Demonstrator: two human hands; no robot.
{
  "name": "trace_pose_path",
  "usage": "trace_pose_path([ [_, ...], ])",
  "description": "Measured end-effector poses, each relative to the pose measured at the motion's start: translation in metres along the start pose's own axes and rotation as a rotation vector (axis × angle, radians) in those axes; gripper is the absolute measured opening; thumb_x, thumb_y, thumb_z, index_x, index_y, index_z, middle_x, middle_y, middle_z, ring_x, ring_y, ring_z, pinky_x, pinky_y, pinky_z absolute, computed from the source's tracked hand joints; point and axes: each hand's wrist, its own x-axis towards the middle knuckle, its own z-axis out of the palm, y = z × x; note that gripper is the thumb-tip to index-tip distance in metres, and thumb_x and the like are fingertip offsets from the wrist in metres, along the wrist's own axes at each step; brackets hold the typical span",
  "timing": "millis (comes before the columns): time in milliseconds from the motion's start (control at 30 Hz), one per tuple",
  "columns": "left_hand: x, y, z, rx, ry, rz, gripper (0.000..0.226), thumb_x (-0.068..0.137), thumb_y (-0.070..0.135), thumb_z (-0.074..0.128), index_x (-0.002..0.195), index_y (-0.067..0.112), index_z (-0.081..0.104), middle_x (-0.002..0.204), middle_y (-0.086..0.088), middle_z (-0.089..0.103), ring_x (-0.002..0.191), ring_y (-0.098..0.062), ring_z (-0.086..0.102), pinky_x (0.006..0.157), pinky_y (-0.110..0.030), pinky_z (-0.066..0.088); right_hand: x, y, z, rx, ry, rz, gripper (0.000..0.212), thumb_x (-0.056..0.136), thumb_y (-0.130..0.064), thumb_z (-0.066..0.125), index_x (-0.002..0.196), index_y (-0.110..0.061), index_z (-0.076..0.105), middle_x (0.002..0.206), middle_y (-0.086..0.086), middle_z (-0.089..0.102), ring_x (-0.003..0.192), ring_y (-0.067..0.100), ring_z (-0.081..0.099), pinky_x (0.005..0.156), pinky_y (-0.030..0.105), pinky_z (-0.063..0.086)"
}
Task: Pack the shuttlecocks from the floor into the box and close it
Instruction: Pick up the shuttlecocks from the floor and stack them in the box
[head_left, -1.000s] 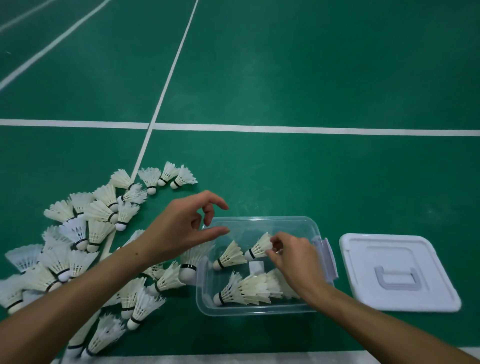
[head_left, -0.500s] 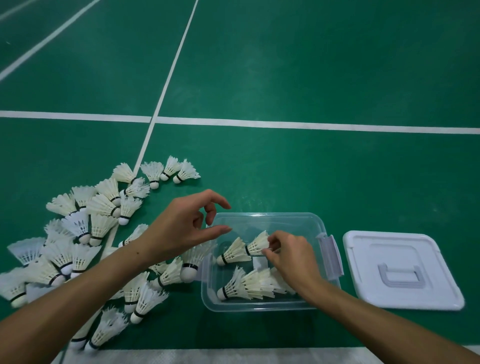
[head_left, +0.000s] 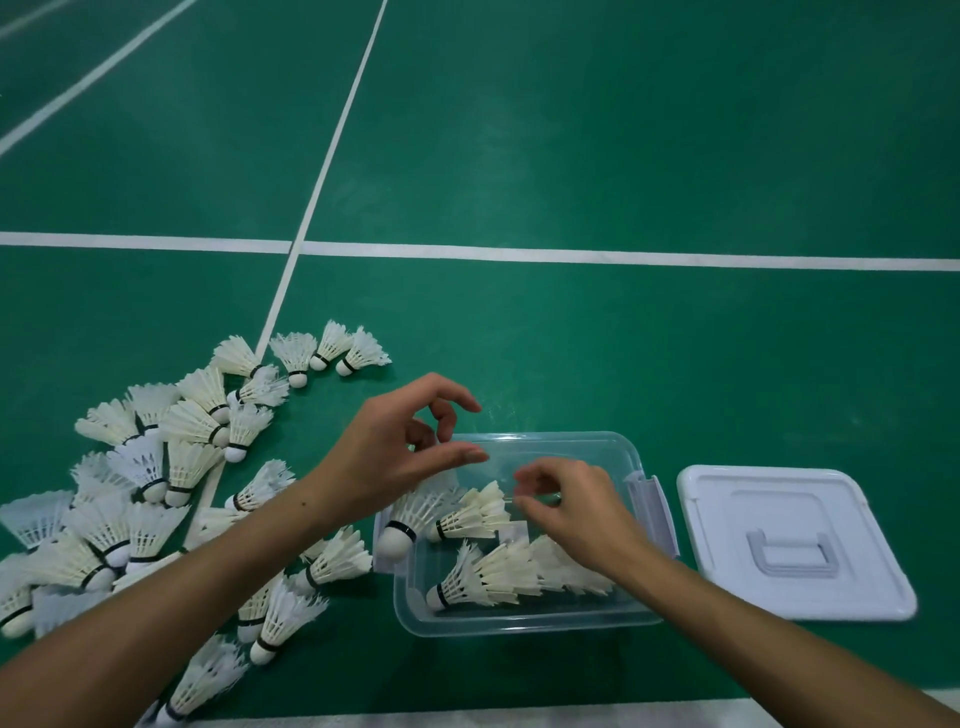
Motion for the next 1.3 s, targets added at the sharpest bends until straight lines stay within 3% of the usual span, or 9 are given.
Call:
trace_pose_path([
  [67,0.007,0.005,0.005,-0.02,0.013,0.021,0.042,0.08,0.037,0.084,0.116,0.023,0.066,0.086,0.006,0.052,0.049,-0.018,0.05,0.05,-0.033,0.045,-0.015,-0.022,-0.02,0.257,-0.04,-0.068,0.031,0.093,-0.023,0.079,0.124,-0.021,0.074,0.112,-0.014,0.078,0.108,0.001,0.072,0.097,0.028,0.06],
  [200,0.02,0.01,0.016,-0.07,0.049,0.077,0.046,0.085,0.045,0.081,0.119,0.02,0.065,0.091,0.002,0.052,0.056,-0.043,0.054,0.048,-0.059,0.051,-0.033,-0.054,-0.032,0.48,-0.132,-0.133,0.041,0.087,-0.022,0.087,0.124,-0.029,0.072,0.118,-0.012,0.076,0.114,0.005,0.07,0.099,0.028,0.059],
  [367,0.031,0.018,0.036,-0.046,0.083,0.099,0.038,0.089,0.044,0.079,0.111,0.015,0.067,0.091,0.002,0.062,0.06,-0.033,0.06,0.056,-0.053,0.055,-0.032,-0.046,-0.034,0.604,-0.093,-0.138,0.036,0.085,-0.009,0.088,0.117,-0.015,0.072,0.1,0.0,0.078,0.094,0.013,0.075,0.086,0.032,0.062],
  [500,0.029,0.013,0.05,0.083,0.144,0.097,0.026,0.093,0.032,0.076,0.109,0.013,0.069,0.104,0.004,0.068,0.089,-0.014,0.072,0.081,-0.03,0.062,-0.039,-0.015,-0.048,0.389,0.047,-0.058,0.032,0.081,-0.022,0.092,0.106,-0.028,0.073,0.084,-0.008,0.067,0.076,0.008,0.066,0.075,0.041,0.062],
  [633,0.013,-0.001,0.061,0.176,0.076,-0.064,0.025,0.092,0.026,0.078,0.113,0.021,0.065,0.11,0.011,0.067,0.093,-0.004,0.07,0.083,-0.029,0.063,-0.041,0.014,-0.044,0.087,0.233,0.064,0.031,0.08,-0.028,0.09,0.106,-0.028,0.073,0.081,-0.012,0.07,0.073,0.005,0.069,0.074,0.033,0.062],
  [800,-0.002,-0.019,0.079,0.333,-0.255,-0.281,0.059,0.088,0.039,0.08,0.137,0.029,0.05,0.136,0.009,0.057,0.121,-0.007,0.059,0.103,-0.032,0.053,-0.029,0.02,-0.021,-0.169,0.289,0.098,0.031,0.087,-0.022,0.078,0.117,-0.018,0.071,0.095,-0.004,0.077,0.084,0.015,0.07,0.082,0.033,0.058],
  [900,-0.006,-0.03,0.092,0.414,-0.309,-0.346,0.076,0.084,0.038,0.082,0.147,0.024,0.042,0.149,0.005,0.051,0.135,-0.01,0.049,0.112,-0.029,0.043,-0.017,0.021,-0.008,-0.301,0.257,0.093,0.027,0.092,-0.021,0.073,0.119,-0.016,0.069,0.102,0.002,0.078,0.089,0.02,0.072,0.08,0.034,0.059],
  [1067,-0.004,-0.037,0.101,0.446,-0.318,-0.448,0.086,0.084,0.025,0.083,0.154,0.02,0.033,0.158,-0.003,0.044,0.141,-0.018,0.046,0.114,-0.031,0.042,0.005,0.03,0.013,-0.253,0.18,0.126,0.027,0.093,-0.017,0.075,0.119,-0.013,0.068,0.102,0.005,0.077,0.089,0.021,0.071,0.079,0.039,0.061],
  [1300,0.0,-0.037,0.105,0.423,-0.352,-0.5,0.086,0.087,0.021,0.082,0.155,0.017,0.03,0.157,-0.008,0.044,0.142,-0.02,0.045,0.114,-0.032,0.042,0.022,0.044,0.035,-0.033,-0.013,0.204,0.04,0.085,-0.017,0.088,0.12,-0.012,0.068,0.098,-0.003,0.07,0.088,0.014,0.067,0.08,0.028,0.059],
])
